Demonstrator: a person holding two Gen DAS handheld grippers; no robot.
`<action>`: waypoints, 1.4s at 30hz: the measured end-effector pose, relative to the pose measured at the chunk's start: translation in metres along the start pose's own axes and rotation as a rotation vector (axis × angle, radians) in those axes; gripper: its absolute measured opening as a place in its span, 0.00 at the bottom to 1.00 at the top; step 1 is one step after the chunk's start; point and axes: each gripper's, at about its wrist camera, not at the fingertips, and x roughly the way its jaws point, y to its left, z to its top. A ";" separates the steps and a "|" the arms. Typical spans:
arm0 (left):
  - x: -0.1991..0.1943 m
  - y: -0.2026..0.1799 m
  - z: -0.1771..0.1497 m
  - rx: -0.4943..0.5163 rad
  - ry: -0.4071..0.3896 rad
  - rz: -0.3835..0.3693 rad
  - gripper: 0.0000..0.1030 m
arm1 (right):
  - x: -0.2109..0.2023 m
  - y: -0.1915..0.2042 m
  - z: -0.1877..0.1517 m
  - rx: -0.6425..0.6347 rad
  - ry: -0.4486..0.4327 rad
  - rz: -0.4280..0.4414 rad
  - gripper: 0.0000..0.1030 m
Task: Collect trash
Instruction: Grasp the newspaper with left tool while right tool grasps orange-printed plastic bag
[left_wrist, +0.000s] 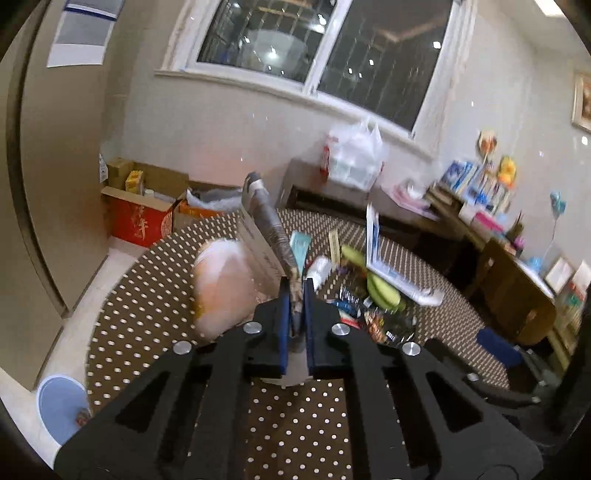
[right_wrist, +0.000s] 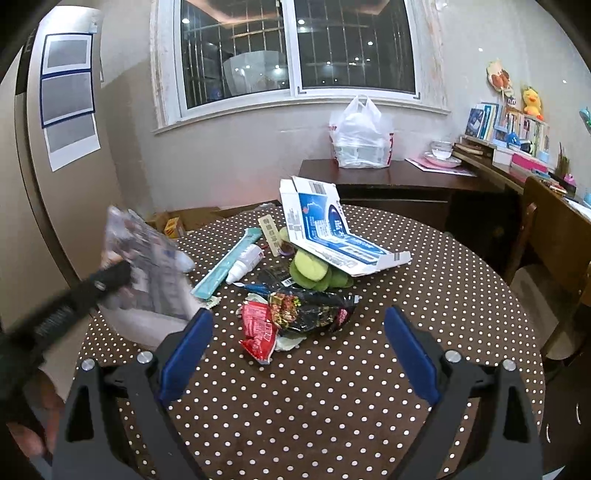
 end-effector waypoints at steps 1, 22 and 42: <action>-0.008 0.002 0.002 -0.006 -0.018 -0.016 0.07 | -0.001 0.001 0.000 -0.002 -0.001 0.000 0.89; -0.062 0.077 0.019 -0.174 -0.097 -0.116 0.07 | 0.034 0.058 -0.003 -0.088 0.079 0.081 0.89; -0.123 0.090 0.036 -0.158 -0.267 -0.135 0.07 | 0.014 0.099 0.012 -0.074 0.035 0.195 0.89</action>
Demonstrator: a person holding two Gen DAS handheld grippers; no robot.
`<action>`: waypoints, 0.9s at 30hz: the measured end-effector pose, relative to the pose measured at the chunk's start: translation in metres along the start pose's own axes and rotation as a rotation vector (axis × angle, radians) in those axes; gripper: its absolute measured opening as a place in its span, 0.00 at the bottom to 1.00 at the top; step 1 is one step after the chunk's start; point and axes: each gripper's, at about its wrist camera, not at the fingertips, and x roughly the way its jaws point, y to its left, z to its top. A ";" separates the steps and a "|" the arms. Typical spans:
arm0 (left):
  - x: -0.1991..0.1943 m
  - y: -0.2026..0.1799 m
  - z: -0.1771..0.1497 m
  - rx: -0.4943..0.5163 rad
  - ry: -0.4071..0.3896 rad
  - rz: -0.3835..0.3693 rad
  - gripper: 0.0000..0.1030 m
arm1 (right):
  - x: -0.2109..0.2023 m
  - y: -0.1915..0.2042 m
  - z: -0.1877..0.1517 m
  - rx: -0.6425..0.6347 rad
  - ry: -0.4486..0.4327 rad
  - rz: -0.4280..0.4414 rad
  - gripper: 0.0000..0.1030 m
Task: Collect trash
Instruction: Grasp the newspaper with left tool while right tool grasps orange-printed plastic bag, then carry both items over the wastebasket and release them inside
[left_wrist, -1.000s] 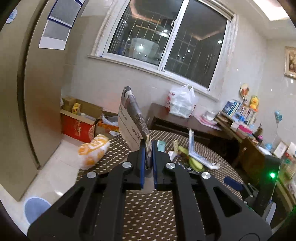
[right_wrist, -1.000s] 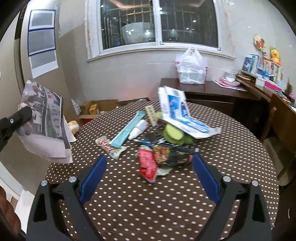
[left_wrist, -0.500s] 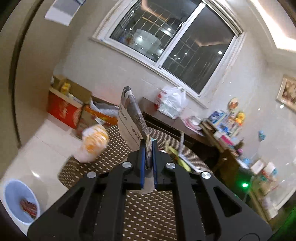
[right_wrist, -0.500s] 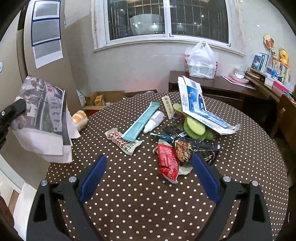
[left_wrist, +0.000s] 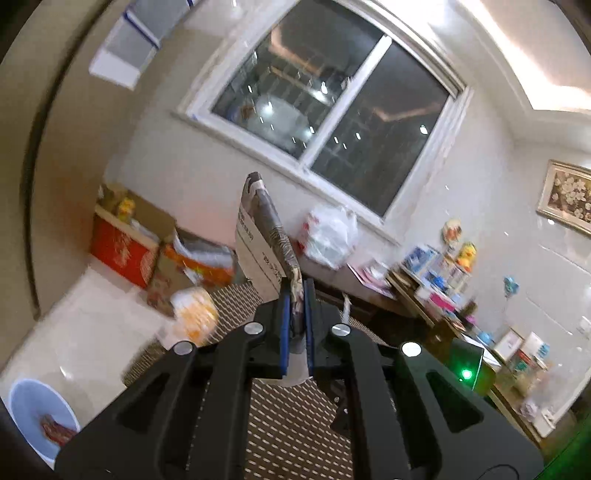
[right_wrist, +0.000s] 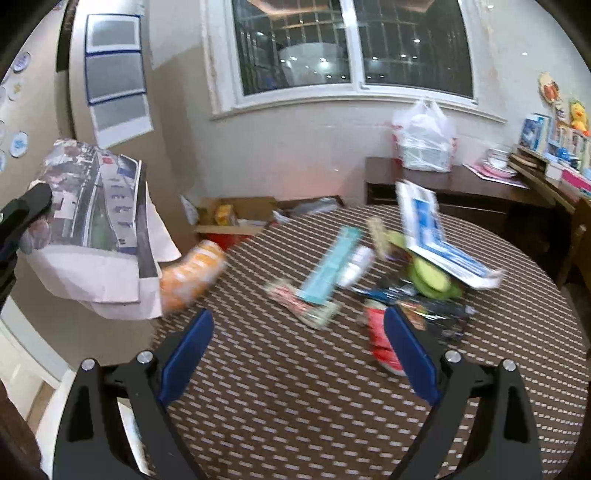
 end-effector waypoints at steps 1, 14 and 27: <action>-0.006 0.003 0.003 0.018 -0.023 0.027 0.07 | 0.003 0.007 0.002 -0.002 0.005 0.015 0.89; 0.002 0.088 0.006 0.113 -0.015 0.383 0.07 | 0.099 0.118 0.019 -0.054 0.126 0.097 0.89; 0.026 0.138 -0.012 0.060 0.085 0.431 0.07 | 0.160 0.113 0.022 0.060 0.262 0.120 0.36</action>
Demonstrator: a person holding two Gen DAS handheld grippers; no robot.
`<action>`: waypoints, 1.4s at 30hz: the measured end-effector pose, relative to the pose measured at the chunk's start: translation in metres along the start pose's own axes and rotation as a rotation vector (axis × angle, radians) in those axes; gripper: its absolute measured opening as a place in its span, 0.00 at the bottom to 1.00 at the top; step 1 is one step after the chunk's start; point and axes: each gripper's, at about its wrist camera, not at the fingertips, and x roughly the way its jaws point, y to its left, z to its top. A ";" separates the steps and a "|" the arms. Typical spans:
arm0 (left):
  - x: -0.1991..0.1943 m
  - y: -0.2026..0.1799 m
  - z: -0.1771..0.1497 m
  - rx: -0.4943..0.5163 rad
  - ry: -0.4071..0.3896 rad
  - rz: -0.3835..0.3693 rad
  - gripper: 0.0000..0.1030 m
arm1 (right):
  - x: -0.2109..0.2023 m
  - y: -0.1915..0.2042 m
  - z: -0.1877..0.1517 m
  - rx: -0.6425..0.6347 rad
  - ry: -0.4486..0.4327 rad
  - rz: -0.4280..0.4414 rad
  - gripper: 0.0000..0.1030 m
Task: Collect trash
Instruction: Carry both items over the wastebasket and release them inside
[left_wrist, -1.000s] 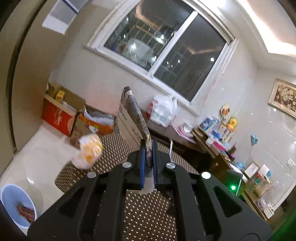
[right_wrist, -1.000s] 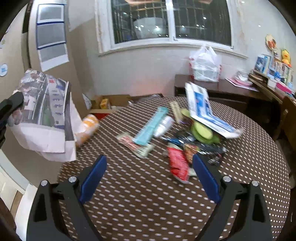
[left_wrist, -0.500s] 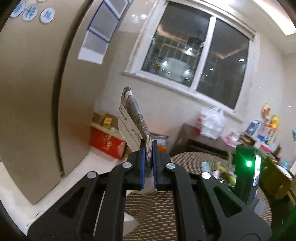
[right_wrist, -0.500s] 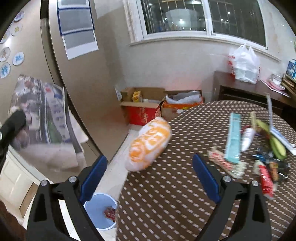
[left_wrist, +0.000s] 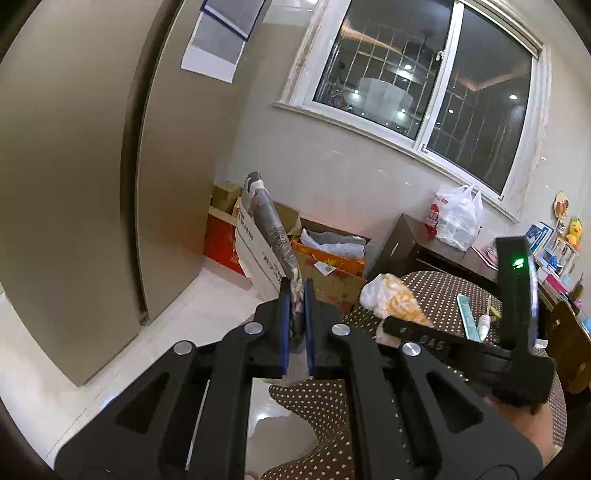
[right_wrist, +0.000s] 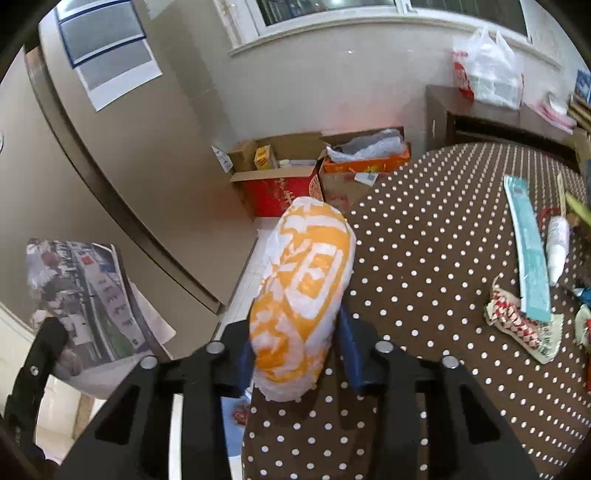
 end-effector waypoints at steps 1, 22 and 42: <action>-0.001 0.001 0.000 -0.004 0.002 0.002 0.07 | -0.003 0.005 -0.002 -0.012 -0.010 0.007 0.36; -0.056 0.198 -0.077 -0.218 0.148 0.354 0.07 | 0.039 0.207 -0.137 -0.393 0.151 0.269 0.36; -0.023 0.226 -0.111 -0.234 0.275 0.396 0.07 | 0.057 0.224 -0.171 -0.456 0.080 0.158 0.66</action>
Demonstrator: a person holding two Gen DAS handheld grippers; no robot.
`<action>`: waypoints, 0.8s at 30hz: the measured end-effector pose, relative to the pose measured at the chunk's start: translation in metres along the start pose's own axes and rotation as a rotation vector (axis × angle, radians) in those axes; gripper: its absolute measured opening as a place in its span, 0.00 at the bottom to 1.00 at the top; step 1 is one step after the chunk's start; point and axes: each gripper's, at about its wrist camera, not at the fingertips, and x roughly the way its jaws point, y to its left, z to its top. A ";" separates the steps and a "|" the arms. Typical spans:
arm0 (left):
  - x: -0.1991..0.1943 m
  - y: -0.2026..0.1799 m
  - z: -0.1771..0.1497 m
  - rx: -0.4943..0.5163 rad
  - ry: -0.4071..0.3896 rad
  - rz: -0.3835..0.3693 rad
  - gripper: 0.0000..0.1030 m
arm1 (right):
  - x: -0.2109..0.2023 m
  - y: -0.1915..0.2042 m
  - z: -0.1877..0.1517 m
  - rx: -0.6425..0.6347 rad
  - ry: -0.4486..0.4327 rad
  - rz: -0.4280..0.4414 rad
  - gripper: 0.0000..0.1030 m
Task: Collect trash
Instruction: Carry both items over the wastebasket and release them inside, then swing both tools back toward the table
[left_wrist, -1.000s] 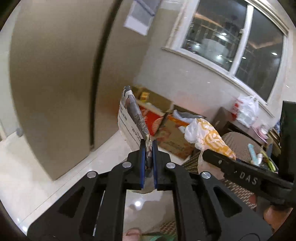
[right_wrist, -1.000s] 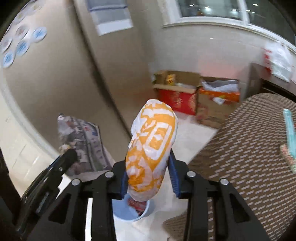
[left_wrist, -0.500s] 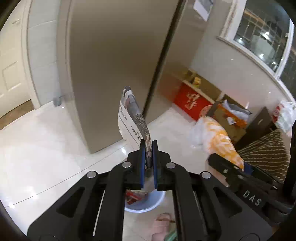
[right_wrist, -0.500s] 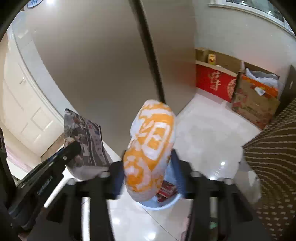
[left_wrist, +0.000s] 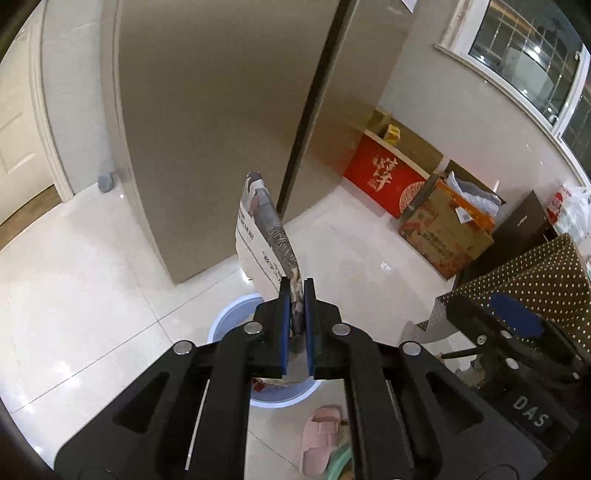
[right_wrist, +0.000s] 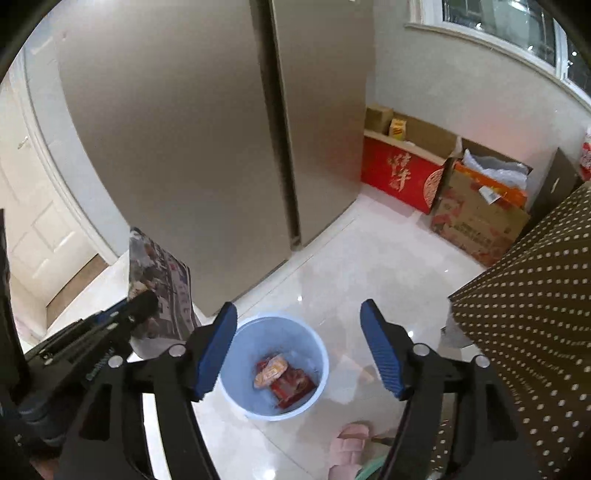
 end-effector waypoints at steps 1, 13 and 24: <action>0.001 -0.001 0.001 0.002 0.002 -0.002 0.07 | -0.002 0.000 -0.001 -0.002 -0.003 -0.002 0.66; 0.013 -0.015 0.020 -0.013 0.058 0.008 0.44 | -0.017 -0.006 0.001 0.022 -0.045 -0.076 0.67; -0.017 -0.031 0.015 0.019 -0.005 0.041 0.73 | -0.047 -0.023 0.005 0.048 -0.073 -0.099 0.67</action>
